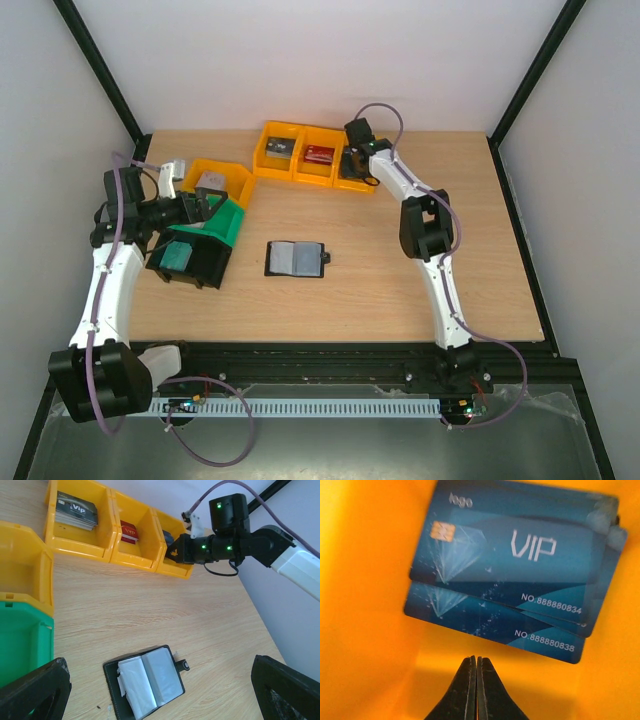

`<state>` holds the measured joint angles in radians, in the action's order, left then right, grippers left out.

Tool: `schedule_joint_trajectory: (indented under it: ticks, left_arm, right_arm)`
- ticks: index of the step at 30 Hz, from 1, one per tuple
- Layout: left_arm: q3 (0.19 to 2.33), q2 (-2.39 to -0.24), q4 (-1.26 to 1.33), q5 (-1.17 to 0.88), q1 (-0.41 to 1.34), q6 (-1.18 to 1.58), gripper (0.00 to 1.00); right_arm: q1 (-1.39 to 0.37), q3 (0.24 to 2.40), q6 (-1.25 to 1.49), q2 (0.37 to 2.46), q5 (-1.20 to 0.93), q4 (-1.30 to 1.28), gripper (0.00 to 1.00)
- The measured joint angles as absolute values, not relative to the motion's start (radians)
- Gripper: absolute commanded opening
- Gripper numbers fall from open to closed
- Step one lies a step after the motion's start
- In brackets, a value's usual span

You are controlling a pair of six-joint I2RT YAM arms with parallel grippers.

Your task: Take the credit cards out of the card holder

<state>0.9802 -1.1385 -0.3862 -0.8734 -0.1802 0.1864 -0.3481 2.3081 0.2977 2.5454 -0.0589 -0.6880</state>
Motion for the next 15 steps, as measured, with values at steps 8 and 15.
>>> schedule_joint_trajectory:
  ticks: [8,15]
  left_arm:
    - [0.98,-1.14,-0.386,-0.875,-0.18,0.187,1.0]
    - [0.98,-1.142,-0.385,-0.875,-0.189,0.187,1.0]
  right_arm:
    - [-0.348,2.329,0.295,2.594,0.001,-0.667,0.02]
    - [-0.34,2.349,0.273,2.622,0.087,-0.588,0.02]
